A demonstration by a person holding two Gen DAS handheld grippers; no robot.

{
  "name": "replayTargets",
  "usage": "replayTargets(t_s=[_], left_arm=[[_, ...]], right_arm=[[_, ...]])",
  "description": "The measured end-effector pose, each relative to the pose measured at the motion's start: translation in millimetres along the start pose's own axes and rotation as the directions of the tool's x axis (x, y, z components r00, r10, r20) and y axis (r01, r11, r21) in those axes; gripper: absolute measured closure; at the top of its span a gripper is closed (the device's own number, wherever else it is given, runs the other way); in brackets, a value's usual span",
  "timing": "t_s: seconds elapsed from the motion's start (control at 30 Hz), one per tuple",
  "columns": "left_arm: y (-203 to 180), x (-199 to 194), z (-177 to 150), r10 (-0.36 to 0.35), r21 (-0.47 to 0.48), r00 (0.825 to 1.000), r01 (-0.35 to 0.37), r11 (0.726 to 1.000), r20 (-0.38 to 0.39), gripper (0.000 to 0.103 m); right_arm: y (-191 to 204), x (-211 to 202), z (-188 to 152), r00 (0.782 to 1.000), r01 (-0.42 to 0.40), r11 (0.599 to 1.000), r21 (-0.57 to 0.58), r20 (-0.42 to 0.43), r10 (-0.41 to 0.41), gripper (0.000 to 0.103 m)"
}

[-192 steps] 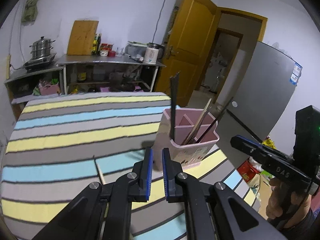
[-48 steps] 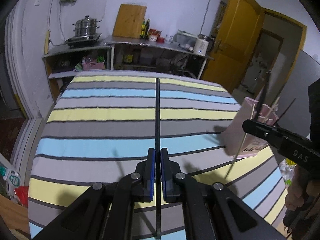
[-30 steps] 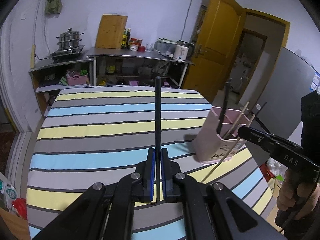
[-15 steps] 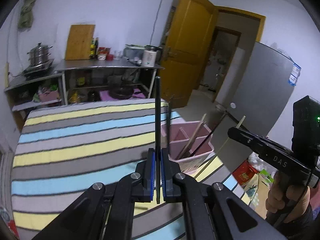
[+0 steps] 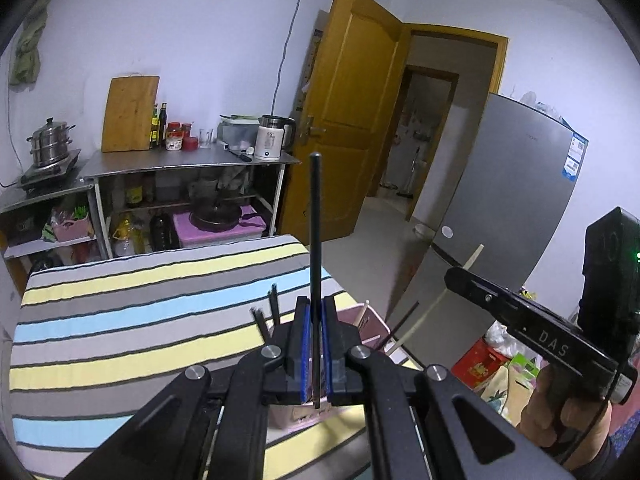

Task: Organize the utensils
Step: 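Lift both chopsticks upright and carry them over the pink caddy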

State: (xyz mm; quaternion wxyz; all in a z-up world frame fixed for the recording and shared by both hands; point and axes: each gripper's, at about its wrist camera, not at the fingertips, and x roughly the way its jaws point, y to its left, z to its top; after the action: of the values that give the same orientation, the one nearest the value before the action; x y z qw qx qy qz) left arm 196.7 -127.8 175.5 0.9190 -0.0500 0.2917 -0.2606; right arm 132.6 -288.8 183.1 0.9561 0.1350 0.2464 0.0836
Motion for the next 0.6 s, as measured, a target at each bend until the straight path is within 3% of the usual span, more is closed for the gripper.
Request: replayTargets(t_s=[0.6], left_arm=[[7.8, 65.7, -24.8, 0.014, 0.017, 0.999, -0.013, 1.0, -0.042, 0.098]], right_arm=[[-16.3, 46.7, -29.7, 0.999, 0.005, 1.0, 0.026, -0.047, -0.004, 0.097]])
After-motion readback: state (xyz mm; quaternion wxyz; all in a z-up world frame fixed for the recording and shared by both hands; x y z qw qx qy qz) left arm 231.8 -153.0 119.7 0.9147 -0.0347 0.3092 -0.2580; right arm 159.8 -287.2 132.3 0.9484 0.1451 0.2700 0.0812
